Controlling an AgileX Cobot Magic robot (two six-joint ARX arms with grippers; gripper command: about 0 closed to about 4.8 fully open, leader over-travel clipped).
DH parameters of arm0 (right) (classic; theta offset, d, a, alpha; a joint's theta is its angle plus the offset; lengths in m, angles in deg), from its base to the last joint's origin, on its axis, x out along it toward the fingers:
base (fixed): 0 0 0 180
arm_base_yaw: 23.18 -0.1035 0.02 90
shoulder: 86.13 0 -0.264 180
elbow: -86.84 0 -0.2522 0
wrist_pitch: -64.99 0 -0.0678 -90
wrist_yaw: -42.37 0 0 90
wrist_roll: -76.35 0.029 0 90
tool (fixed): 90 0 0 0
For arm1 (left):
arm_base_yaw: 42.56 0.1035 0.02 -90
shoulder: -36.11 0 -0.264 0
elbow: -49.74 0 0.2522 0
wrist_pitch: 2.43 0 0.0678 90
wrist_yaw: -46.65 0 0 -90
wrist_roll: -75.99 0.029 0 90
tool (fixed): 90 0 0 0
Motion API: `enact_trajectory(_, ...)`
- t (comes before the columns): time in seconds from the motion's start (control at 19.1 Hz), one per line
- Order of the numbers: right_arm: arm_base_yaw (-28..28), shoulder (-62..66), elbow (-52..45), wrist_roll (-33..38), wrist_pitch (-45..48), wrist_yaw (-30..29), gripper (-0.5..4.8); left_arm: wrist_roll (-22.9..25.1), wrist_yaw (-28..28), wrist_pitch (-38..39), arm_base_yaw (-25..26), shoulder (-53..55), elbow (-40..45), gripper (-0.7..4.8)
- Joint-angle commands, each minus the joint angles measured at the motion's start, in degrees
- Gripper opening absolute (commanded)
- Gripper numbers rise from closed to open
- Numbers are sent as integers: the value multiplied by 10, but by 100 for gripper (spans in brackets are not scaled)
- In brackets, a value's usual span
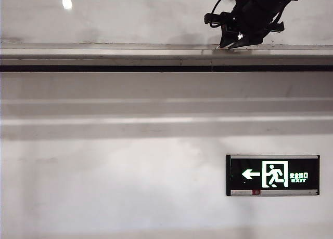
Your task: Take a marker from the whiteboard tray, write "Hi!" on the whiteboard, and then put the marker back vertically into the whiteboard tray.
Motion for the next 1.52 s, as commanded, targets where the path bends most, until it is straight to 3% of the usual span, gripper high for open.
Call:
enact_trajectory(0.05, -1, -1, 2, 2, 6, -2, 153, 2, -2, -8, 0, -1, -3, -6)
enact_trajectory(0.58, -1, -2, 2, 2, 13, -2, 163, 2, -2, -7, 0, -1, -3, -6)
enact_trajectory(0.63, -1, -2, 5, 2, 17, -2, 250, 2, -2, -7, 0, -1, -3, -6)
enact_trajectory(0.68, -1, -2, 6, 2, 19, -2, 264, 2, -2, -7, 0, -1, -3, -6)
enact_trajectory(1.1, -1, -7, 8, 2, 54, -2, 264, 2, -2, -7, 0, -1, -3, -6)
enact_trajectory(1.36, -1, -74, 8, 1, 70, -2, 263, 3, -1, -7, 0, -1, -3, -6)
enact_trajectory(1.41, -1, -92, 8, -1, 70, -2, 258, 3, -1, -7, 0, -1, -3, -6)
enact_trajectory(1.46, -1, -115, 8, -4, 70, -2, 194, 3, -2, -7, 0, -1, -3, -6)
enact_trajectory(1.52, -1, -137, 8, -5, 66, 0, 60, 2, -2, -6, 0, -1, -3, -6)
